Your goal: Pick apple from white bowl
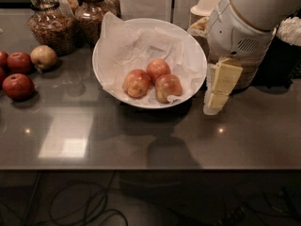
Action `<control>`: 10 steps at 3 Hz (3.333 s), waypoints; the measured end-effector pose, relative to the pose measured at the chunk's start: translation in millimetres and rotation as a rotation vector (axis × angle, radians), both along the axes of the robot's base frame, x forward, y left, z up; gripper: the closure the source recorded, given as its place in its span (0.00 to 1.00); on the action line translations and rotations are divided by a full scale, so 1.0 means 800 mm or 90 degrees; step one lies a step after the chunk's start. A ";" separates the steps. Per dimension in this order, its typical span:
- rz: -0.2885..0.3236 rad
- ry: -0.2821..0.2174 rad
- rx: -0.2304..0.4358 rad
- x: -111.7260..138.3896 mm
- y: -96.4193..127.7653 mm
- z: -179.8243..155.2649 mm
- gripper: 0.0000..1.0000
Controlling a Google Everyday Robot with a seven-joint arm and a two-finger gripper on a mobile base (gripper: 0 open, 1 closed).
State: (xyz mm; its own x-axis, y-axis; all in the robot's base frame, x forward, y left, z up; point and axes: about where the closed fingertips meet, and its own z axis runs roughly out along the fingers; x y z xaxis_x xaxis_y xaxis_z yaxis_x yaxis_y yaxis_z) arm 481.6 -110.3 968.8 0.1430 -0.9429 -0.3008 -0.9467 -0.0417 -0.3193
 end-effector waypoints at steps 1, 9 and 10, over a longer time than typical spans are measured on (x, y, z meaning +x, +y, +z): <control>0.009 -0.004 -0.002 0.000 0.000 0.001 0.00; 0.194 -0.006 0.179 0.113 0.166 -0.081 0.08; 0.200 0.012 0.168 0.121 0.171 -0.107 0.12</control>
Offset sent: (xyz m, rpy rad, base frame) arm 0.0069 0.0008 -0.0059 0.0471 0.0049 0.0045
